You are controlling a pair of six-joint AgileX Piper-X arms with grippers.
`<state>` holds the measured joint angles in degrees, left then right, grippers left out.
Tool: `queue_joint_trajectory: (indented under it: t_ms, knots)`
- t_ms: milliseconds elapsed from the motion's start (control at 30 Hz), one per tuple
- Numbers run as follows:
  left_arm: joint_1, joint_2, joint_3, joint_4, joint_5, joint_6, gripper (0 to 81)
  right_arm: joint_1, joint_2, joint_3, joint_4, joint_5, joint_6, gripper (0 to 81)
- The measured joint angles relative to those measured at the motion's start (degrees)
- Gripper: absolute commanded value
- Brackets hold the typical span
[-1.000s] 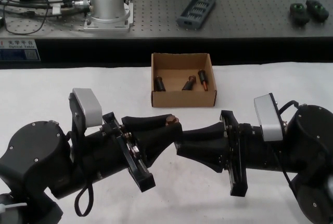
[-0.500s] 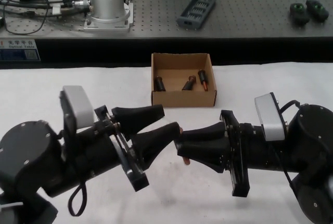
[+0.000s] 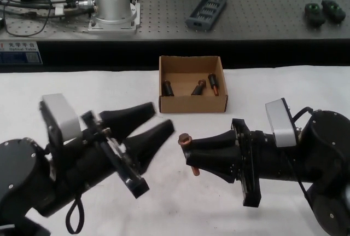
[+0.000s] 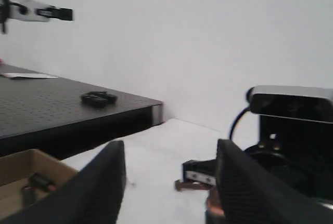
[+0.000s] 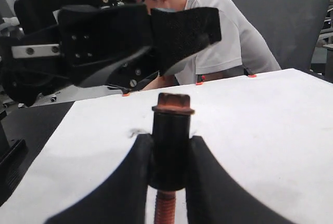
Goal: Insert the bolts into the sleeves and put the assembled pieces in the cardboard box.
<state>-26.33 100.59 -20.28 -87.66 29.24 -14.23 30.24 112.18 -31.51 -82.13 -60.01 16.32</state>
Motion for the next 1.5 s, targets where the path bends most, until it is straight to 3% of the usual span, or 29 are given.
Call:
queue_joint_trajectory:
  t_ms: [133, 233, 467, 633, 767, 900, 1133, 1367, 1500]
  knots:
    - [0.9, 0.0, 2.5, 0.0, -10.9, 5.5, 39.3, 0.0, 0.0, 1.8, 0.4, 5.3, -1.3, 7.1]
    - [1.2, 0.0, 3.2, 0.0, -14.7, 6.4, 39.0, -0.3, -0.3, 4.0, -1.7, 9.9, -2.2, 7.1]
    - [1.5, 0.0, 3.2, 0.7, -16.2, 6.5, 22.1, -1.1, -7.2, 6.4, 1.1, 15.8, 0.4, 7.1]
    - [2.4, 0.0, 3.2, 2.4, -16.5, 6.6, 19.7, -1.2, -21.2, 5.0, 20.2, 27.1, 2.5, 7.1]
    - [2.6, 0.0, 3.2, 3.2, -16.6, 7.9, 19.7, -1.2, -28.8, -6.3, 53.7, 42.1, -1.8, 7.1]
    - [2.6, -0.1, 2.0, 8.1, -16.6, 8.8, 19.7, -1.7, -27.9, -15.5, 68.5, 46.1, -2.7, 7.1]
    - [2.6, -0.3, -3.9, 30.7, -16.6, 8.9, 19.7, -2.4, -21.3, -35.5, 86.3, 49.0, -4.8, 7.1]
    - [2.6, -0.3, -5.8, 35.0, -13.2, 3.9, 19.7, -3.3, -14.7, -46.0, 95.4, 49.5, -5.4, 7.1]
    - [2.6, -0.3, -6.0, 35.1, -11.1, 2.2, 19.7, -4.5, -5.3, -53.9, 101.2, 49.9, -5.6, 7.1]
